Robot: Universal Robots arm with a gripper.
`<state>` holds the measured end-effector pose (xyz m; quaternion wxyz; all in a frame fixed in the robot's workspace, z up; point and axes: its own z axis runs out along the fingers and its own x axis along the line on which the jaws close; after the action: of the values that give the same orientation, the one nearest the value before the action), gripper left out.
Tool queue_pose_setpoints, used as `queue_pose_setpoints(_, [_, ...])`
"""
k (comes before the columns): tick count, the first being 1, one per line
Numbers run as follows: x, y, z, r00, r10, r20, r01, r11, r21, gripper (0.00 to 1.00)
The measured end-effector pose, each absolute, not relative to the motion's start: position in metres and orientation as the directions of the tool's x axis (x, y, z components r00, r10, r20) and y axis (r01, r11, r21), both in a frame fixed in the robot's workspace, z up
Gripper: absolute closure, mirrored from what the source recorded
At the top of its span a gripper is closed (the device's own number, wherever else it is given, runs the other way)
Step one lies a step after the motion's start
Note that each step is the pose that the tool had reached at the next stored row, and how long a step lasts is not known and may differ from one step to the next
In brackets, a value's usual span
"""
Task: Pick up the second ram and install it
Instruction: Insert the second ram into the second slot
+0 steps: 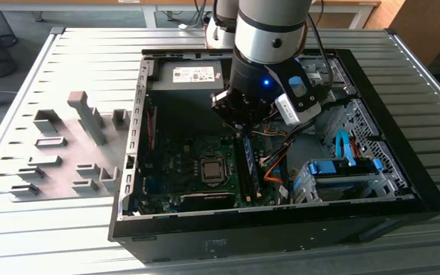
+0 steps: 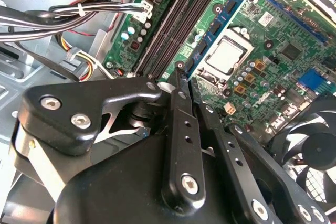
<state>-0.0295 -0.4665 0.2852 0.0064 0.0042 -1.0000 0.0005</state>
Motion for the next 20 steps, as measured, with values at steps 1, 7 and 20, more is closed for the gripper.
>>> queue_pose_setpoints(1, [-0.029,-0.467,0.285,-1.000,-0.008,0.013,-0.008,1.000,-0.001,0.86])
queue_pose_setpoints(7, [-0.029,-0.467,0.278,-1.000,0.008,0.013,0.008,1.000,-0.001,0.86])
queue_pose_setpoints(20, [-0.025,-0.471,0.255,-1.000,0.011,0.015,0.011,1.000,0.000,0.86])
